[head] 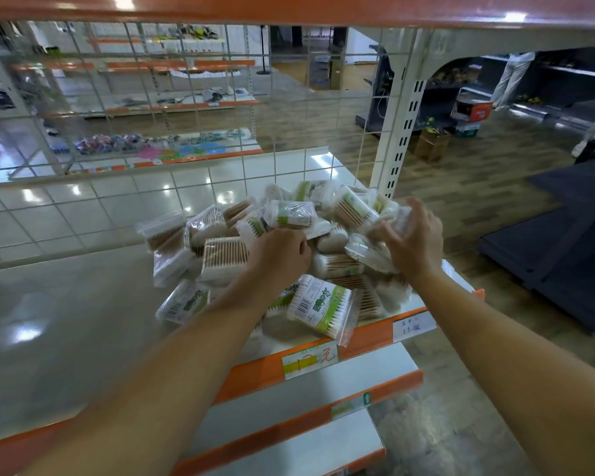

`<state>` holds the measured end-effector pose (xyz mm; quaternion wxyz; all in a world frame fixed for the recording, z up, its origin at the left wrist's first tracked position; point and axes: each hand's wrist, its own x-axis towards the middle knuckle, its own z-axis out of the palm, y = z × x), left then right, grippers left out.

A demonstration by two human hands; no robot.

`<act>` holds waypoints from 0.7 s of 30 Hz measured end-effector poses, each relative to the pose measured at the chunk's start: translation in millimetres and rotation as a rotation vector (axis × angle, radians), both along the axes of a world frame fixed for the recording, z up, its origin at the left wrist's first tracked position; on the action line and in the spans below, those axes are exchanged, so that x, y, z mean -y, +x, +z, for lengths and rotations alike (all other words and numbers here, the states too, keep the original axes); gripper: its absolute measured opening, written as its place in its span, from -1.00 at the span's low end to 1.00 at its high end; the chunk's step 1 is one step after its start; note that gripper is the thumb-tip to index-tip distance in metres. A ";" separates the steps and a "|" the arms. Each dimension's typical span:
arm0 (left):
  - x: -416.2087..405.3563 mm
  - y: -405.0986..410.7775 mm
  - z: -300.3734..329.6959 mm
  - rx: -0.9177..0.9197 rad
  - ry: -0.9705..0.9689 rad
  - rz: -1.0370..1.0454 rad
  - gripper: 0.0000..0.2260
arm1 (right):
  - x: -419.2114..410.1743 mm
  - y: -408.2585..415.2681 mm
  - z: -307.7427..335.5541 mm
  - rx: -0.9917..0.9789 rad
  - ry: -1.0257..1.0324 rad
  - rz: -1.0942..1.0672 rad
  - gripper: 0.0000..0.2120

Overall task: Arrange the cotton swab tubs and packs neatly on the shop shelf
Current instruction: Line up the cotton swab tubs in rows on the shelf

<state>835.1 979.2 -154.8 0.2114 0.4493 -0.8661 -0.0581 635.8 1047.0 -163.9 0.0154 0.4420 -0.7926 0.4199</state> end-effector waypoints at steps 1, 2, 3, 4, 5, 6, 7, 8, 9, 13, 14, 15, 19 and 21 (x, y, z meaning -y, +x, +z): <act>-1.1 0.7 -0.8 0.005 0.004 -0.001 -0.78 | -0.9 0.7 -1.0 0.008 -0.017 -0.007 -0.47; -2.0 0.9 -1.1 0.008 0.008 -0.005 -0.78 | -1.9 1.6 -1.7 0.014 -0.033 -0.012 -0.48; -2.7 1.1 -1.5 0.008 0.014 -0.011 -0.78 | -2.8 2.3 -2.2 0.020 -0.047 -0.016 -0.50; -3.3 1.0 -1.3 0.004 0.021 -0.016 -0.79 | -3.6 3.1 -2.5 0.025 -0.060 -0.020 -0.52; -3.6 0.9 -1.2 -0.001 0.027 -0.021 -0.79 | -4.6 3.7 -2.6 0.028 -0.071 -0.025 -0.55; -4.3 0.7 -0.6 -0.005 0.029 -0.024 -0.79 | -5.7 4.2 -2.7 0.028 -0.080 -0.030 -0.57; -4.8 0.7 0.0 -0.005 0.031 -0.028 -0.79 | -6.9 4.7 -2.5 0.026 -0.090 -0.036 -0.59; -5.8 0.9 0.7 -0.005 0.034 -0.031 -0.80 | -8.1 4.9 -1.8 0.027 -0.101 -0.041 -0.60; -6.3 0.9 1.3 -0.005 0.041 -0.035 -0.80 | -9.4 5.2 -0.7 0.031 -0.115 -0.045 -0.62; -8.5 2.0 6.4 -0.008 0.067 -0.045 -0.79 | -13.2 6.3 8.4 0.080 -0.194 -0.037 -0.58; -8.9 1.9 8.3 -0.013 0.072 -0.050 -0.78 | -13.5 6.6 11.6 0.095 -0.213 -0.030 -0.56; -9.3 2.0 10.0 -0.022 0.074 -0.056 -0.78 | -13.6 6.9 14.7 0.107 -0.228 -0.020 -0.55; -10.0 3.4 16.9 -0.065 0.069 -0.077 -0.80 | -12.8 12.8 28.8 0.099 -0.288 0.022 -0.52; -9.4 4.1 19.6 -0.106 0.084 -0.081 -0.79 | -13.0 19.4 36.7 0.119 -0.307 0.058 -0.48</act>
